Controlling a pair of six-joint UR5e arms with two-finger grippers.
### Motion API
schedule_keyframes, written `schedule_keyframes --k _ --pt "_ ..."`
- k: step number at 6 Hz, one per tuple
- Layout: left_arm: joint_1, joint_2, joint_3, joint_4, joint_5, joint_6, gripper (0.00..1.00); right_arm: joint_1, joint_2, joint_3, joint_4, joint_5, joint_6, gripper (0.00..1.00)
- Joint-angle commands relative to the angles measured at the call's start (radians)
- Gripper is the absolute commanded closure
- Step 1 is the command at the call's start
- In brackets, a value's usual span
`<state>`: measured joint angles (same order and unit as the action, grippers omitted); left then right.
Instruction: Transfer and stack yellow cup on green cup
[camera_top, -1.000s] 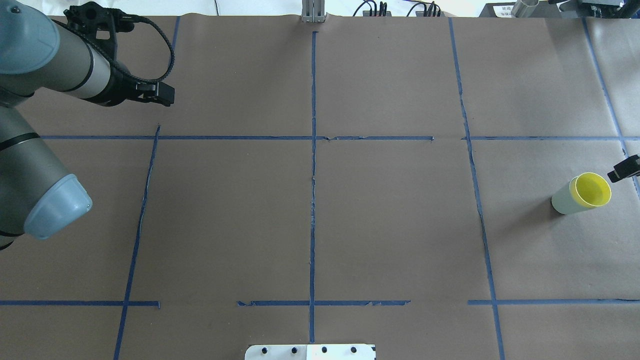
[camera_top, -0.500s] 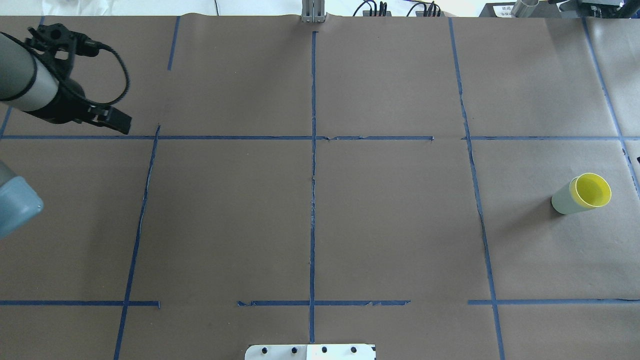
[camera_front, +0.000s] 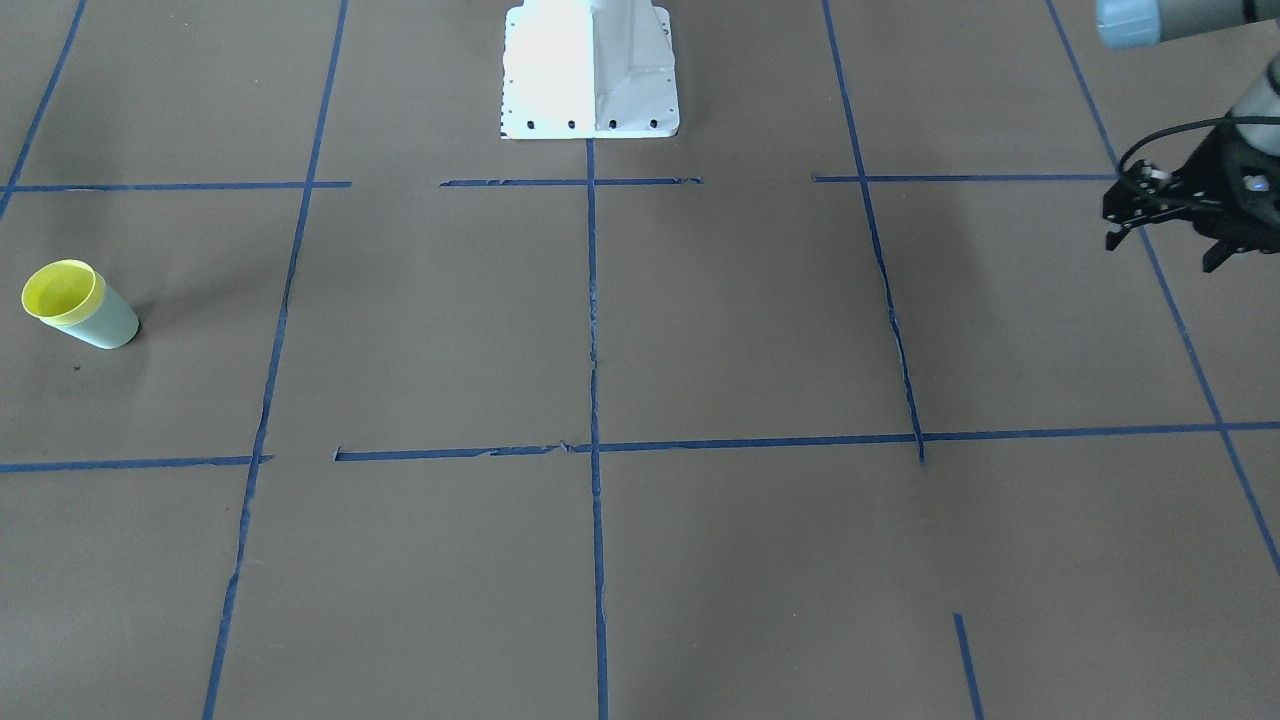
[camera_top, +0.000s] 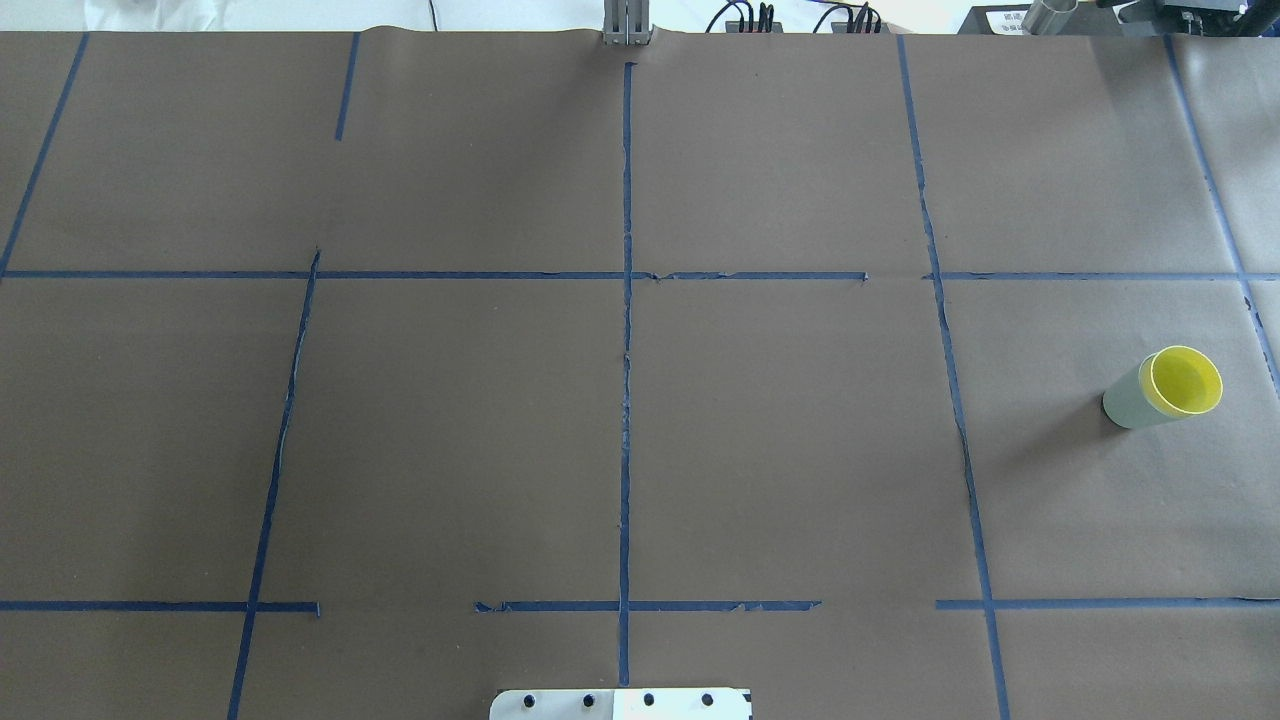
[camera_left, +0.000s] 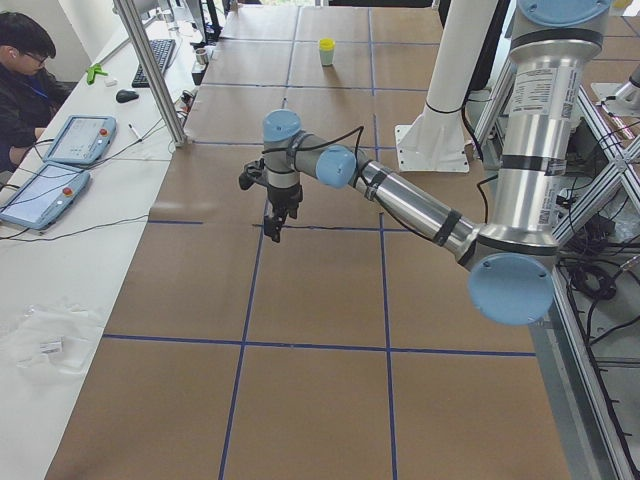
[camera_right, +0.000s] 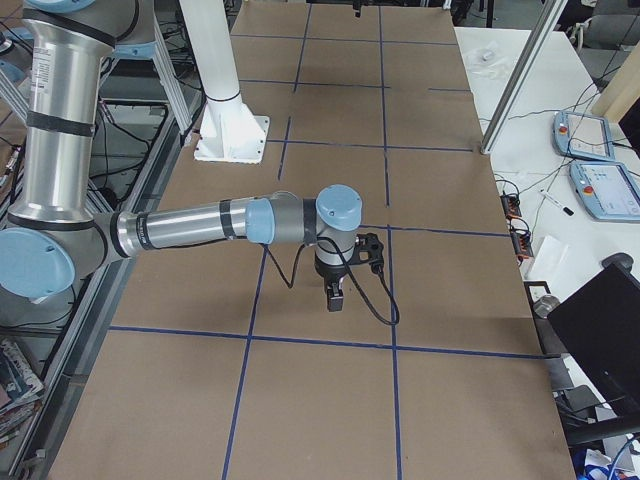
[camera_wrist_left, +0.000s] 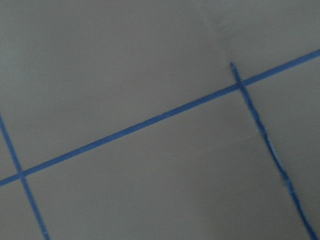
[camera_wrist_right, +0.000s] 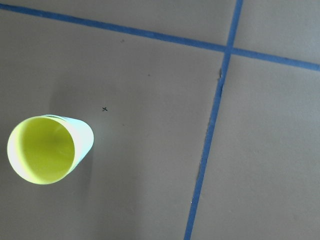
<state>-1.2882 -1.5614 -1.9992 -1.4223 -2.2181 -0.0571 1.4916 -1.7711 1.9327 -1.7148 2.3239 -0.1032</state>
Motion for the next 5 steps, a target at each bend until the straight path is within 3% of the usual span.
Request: schedule_keyframes --k 1,2,5 --pt "-0.213 0.168 0.043 0.000 -0.087 0.165 0.00 0.019 -0.031 -0.004 -0.009 -0.002 0.002 0.00" --pt "-0.242 0.219 0.049 0.000 -0.153 0.193 0.00 0.018 -0.030 -0.023 -0.006 0.002 0.002 0.00" --pt "-0.250 0.251 0.126 0.000 -0.153 0.185 0.00 0.019 -0.028 -0.021 -0.005 0.002 0.002 0.00"
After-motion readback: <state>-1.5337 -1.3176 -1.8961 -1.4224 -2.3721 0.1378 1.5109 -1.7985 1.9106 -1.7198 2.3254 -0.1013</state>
